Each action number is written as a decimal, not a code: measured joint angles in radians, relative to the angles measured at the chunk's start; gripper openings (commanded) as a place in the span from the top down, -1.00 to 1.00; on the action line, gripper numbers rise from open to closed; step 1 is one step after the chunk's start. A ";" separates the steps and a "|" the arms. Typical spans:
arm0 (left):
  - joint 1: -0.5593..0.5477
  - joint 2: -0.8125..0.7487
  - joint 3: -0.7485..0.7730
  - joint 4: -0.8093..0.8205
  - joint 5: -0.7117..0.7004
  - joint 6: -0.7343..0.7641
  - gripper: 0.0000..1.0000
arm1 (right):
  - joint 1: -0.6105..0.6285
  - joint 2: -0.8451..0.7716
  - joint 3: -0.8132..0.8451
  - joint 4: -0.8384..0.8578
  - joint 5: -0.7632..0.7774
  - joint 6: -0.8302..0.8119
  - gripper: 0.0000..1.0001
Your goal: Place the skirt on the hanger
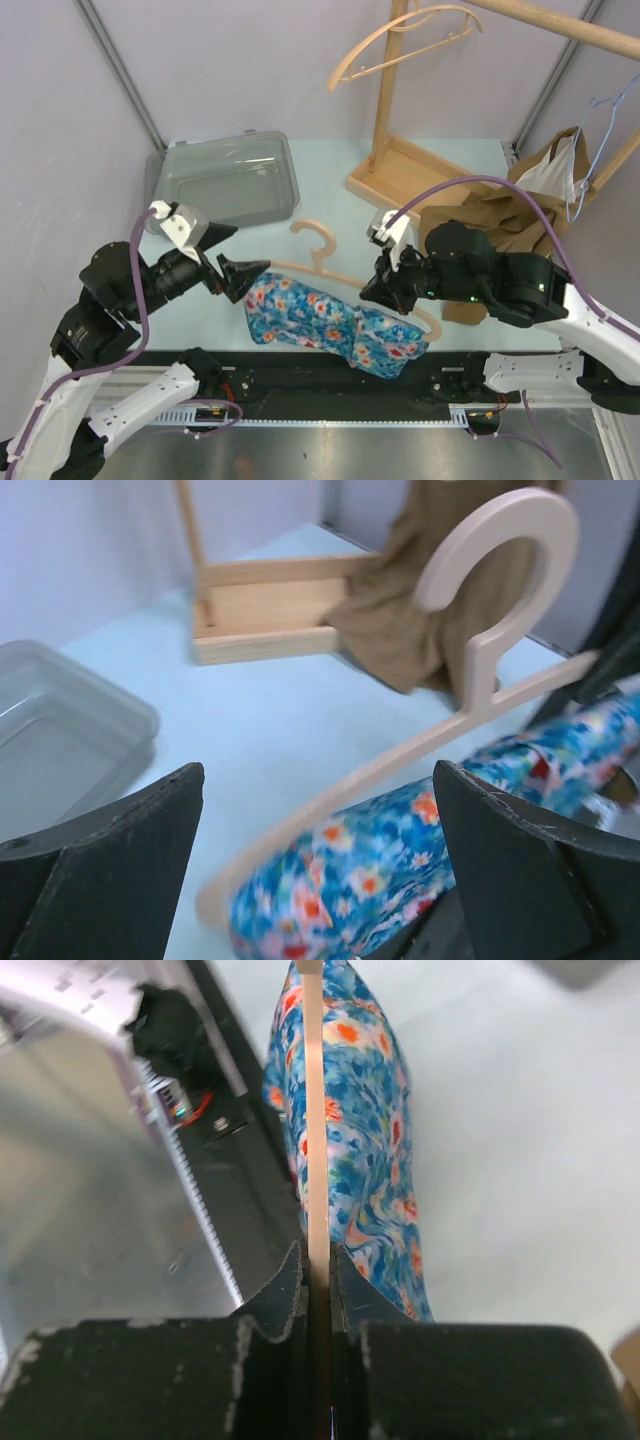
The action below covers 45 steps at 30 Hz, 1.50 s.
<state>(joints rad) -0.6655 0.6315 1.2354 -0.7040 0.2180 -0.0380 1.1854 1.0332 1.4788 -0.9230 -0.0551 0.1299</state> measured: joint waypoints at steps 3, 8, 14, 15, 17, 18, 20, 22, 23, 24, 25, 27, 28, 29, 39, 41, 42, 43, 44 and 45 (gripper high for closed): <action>0.000 -0.013 -0.016 0.031 -0.129 -0.037 -0.99 | -0.021 -0.046 -0.021 -0.006 0.127 0.038 1.00; 0.000 -0.049 -0.047 0.063 -0.265 -0.092 -0.99 | -0.089 -0.098 -0.021 -0.037 0.374 0.102 1.00; 0.000 -0.051 -0.052 0.090 -0.327 -0.140 -0.99 | -0.196 -0.034 0.064 -0.079 0.678 0.149 1.00; 0.000 -0.050 -0.052 0.092 -0.330 -0.146 -0.99 | -0.213 -0.018 0.079 -0.077 0.718 0.146 1.00; 0.000 -0.047 -0.052 0.096 -0.336 -0.157 -0.99 | -0.257 0.013 0.113 -0.065 0.786 0.134 1.00; 0.000 -0.045 -0.052 0.097 -0.338 -0.163 -0.99 | -0.281 0.026 0.125 -0.056 0.808 0.126 1.00; 0.000 -0.040 -0.052 0.097 -0.339 -0.173 -1.00 | -0.359 0.058 0.163 -0.022 0.850 0.098 1.00; 0.000 -0.035 -0.054 0.098 -0.339 -0.183 -0.99 | -0.451 0.088 0.193 0.024 0.875 0.073 1.00; 0.000 -0.034 -0.058 0.098 -0.339 -0.190 -0.99 | -0.501 0.101 0.203 0.052 0.882 0.058 1.00; 0.000 -0.034 -0.061 0.097 -0.339 -0.195 -0.99 | -0.552 0.113 0.208 0.081 0.885 0.048 1.00; 0.000 -0.034 -0.063 0.097 -0.338 -0.199 -1.00 | -0.596 0.124 0.211 0.109 0.883 0.037 1.00; 0.000 -0.035 -0.067 0.097 -0.333 -0.206 -0.99 | -0.680 0.147 0.212 0.159 0.877 0.023 1.00; 0.000 -0.035 -0.067 0.097 -0.325 -0.207 -1.00 | -0.719 0.161 0.213 0.185 0.872 0.014 1.00; 0.000 -0.036 -0.068 0.097 -0.310 -0.209 -0.99 | -0.749 0.174 0.213 0.212 0.868 0.006 1.00; 0.000 -0.047 -0.089 0.087 -0.172 -0.213 -0.99 | -0.930 0.357 0.352 0.332 0.834 -0.041 1.00; 0.000 -0.051 -0.096 0.082 -0.169 -0.220 -0.99 | -0.951 0.383 0.376 0.336 0.824 -0.041 1.00; 0.000 -0.056 -0.102 0.079 -0.169 -0.225 -0.99 | -0.962 0.395 0.386 0.336 0.816 -0.039 1.00; 0.000 -0.060 -0.106 0.077 -0.169 -0.227 -0.99 | -0.972 0.411 0.401 0.336 0.805 -0.037 1.00; 0.000 -0.064 -0.109 0.073 -0.169 -0.230 -1.00 | -0.981 0.421 0.409 0.338 0.797 -0.034 1.00; 0.000 -0.067 -0.110 0.068 -0.169 -0.234 -0.99 | -0.991 0.433 0.415 0.342 0.784 -0.030 1.00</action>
<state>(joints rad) -0.6655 0.5644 1.1252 -0.6365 0.0490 -0.2718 0.1947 1.4662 1.8942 -0.5812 0.7288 0.1001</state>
